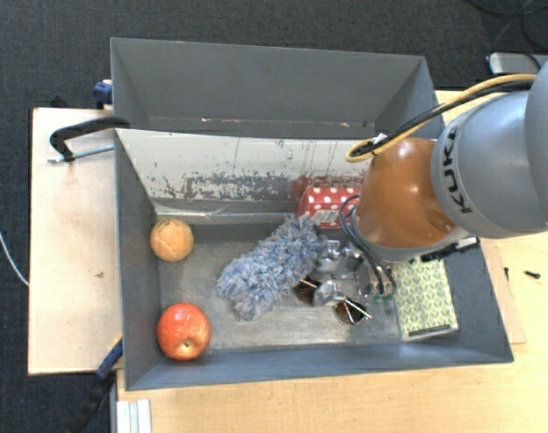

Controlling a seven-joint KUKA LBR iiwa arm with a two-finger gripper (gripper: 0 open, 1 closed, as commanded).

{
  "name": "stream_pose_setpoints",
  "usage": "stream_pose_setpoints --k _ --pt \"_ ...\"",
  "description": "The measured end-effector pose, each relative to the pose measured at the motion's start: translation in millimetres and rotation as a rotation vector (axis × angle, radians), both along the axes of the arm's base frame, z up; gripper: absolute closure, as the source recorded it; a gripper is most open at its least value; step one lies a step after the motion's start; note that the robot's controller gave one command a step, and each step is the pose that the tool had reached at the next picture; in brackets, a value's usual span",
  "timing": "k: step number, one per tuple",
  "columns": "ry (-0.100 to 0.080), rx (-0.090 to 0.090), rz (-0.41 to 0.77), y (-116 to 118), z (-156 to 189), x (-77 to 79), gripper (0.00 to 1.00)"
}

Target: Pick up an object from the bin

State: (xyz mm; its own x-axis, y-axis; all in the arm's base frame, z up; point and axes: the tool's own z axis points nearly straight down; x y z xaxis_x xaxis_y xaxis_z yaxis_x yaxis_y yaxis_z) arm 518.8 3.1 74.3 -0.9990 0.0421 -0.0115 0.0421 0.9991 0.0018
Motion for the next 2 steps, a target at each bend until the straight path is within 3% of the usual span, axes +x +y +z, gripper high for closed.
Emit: stream_pose_setpoints --k 1,2 --pt "0.0 0.0 0.0 -0.1 0.1 0.0 1.0" --pt "0.007 0.0 -0.015 -11.4 118.0 1.0 1.0"
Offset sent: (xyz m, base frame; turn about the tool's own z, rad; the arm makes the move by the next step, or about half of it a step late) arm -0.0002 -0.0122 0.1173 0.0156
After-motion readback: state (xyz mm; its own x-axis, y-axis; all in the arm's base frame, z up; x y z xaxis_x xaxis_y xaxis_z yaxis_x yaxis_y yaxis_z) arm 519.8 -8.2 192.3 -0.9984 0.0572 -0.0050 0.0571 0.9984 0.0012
